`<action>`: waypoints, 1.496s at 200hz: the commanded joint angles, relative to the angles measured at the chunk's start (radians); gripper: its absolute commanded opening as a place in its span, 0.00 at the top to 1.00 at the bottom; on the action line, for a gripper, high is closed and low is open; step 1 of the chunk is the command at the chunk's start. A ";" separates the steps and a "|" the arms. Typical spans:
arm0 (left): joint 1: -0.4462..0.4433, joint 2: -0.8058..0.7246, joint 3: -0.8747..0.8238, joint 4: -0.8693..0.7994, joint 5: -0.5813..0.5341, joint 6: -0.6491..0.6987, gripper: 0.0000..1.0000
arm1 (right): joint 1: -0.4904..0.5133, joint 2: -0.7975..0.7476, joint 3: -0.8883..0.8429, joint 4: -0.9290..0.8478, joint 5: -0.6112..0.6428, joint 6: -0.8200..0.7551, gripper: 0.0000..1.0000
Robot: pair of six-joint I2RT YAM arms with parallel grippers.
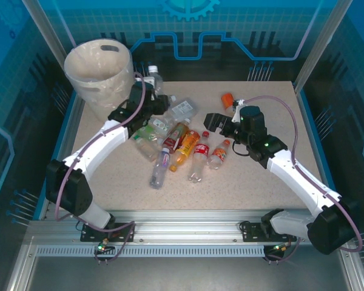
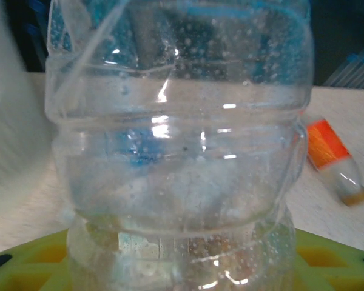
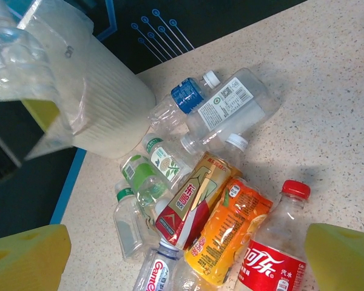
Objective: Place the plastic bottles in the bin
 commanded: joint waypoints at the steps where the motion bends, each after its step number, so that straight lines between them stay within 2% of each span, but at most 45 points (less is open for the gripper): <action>1: 0.060 -0.020 0.090 -0.028 -0.099 0.075 0.44 | 0.007 0.002 0.021 -0.019 0.023 0.001 0.00; 43: 0.150 0.017 0.228 -0.023 -0.139 0.167 0.44 | 0.008 -0.001 0.026 -0.032 0.025 -0.018 0.00; 85: 0.171 0.085 0.355 0.066 -0.284 0.345 0.44 | 0.009 -0.009 0.037 -0.041 0.013 -0.062 0.00; 143: 0.267 0.289 0.567 0.111 -0.348 0.483 0.44 | 0.015 -0.060 0.013 -0.041 0.005 -0.138 0.00; 176: 0.333 0.393 0.683 0.040 -0.316 0.465 0.44 | 0.015 -0.100 -0.018 -0.043 0.034 -0.151 0.00; 220: 0.424 0.489 0.806 -0.100 -0.220 0.373 0.44 | 0.015 -0.122 -0.027 -0.057 0.054 -0.153 0.00; 249: 0.481 0.566 0.886 -0.184 -0.196 0.334 0.43 | 0.017 -0.132 -0.034 -0.057 0.045 -0.164 0.00; 299: 0.527 0.667 0.999 -0.312 -0.169 0.274 0.41 | 0.018 -0.162 -0.057 -0.059 0.052 -0.165 0.00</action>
